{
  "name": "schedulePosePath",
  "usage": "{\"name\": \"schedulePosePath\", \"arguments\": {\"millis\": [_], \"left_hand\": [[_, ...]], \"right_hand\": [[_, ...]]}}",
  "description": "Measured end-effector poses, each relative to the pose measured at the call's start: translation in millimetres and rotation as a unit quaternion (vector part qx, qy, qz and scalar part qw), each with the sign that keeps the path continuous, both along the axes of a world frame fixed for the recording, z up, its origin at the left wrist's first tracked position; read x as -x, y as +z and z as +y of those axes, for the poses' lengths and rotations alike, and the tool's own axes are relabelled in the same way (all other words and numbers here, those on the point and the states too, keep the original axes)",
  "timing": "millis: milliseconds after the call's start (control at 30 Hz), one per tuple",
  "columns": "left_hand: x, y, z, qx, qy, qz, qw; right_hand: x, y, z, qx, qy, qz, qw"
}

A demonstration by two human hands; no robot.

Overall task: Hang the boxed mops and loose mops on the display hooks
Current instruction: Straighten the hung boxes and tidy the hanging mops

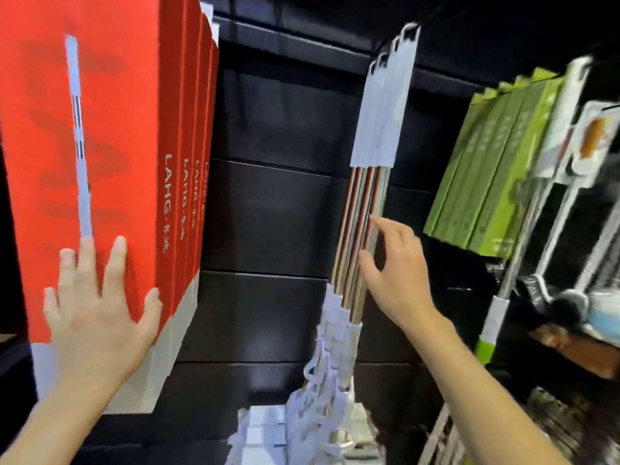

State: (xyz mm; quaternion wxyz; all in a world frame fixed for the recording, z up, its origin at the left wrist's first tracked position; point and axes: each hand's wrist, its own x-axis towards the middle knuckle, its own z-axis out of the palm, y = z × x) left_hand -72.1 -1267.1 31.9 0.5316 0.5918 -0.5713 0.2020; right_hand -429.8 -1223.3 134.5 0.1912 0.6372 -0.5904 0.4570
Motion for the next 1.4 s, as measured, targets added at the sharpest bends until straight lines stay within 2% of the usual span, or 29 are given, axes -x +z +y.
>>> {"name": "schedulePosePath", "arguments": {"millis": [233, 333, 433, 567, 733, 800, 900, 1000, 1067, 1267, 1400], "left_hand": [[6, 3, 3, 0.001, -0.025, 0.001, 1.000], [25, 15, 6, 0.069, -0.029, -0.090, 0.993], [65, 35, 3, 0.108, -0.095, -0.172, 0.974], [129, 59, -21, 0.038, -0.180, -0.207, 0.961], [195, 77, -60, -0.069, -0.210, -0.245, 0.944], [219, 81, -72, -0.100, -0.239, -0.214, 0.942], [253, 86, -89, -0.149, -0.329, -0.076, 0.929], [278, 94, -102, -0.173, -0.422, 0.098, 0.884], [291, 100, -109, -0.182, -0.454, 0.171, 0.855], [313, 111, -130, -0.161, -0.513, 0.235, 0.810], [322, 117, -145, -0.136, -0.569, 0.275, 0.763]], "right_hand": [[18, 36, -10, -0.041, -0.072, 0.110, 0.990], [21, 38, -26, -0.063, -0.086, 0.145, 0.984], [26, 35, -43, -0.062, -0.080, 0.154, 0.983], [38, 36, -59, -0.036, -0.063, 0.157, 0.985], [52, 35, -70, 0.018, -0.048, 0.187, 0.981], [56, 34, -74, 0.040, -0.029, 0.179, 0.983], [60, 33, -81, 0.059, 0.011, 0.164, 0.985], [67, 38, -89, 0.069, 0.041, 0.156, 0.985], [71, 44, -95, 0.083, 0.050, 0.144, 0.985], [67, 65, -106, 0.091, 0.076, 0.128, 0.985], [67, 81, -113, 0.111, 0.072, 0.109, 0.985]]}}
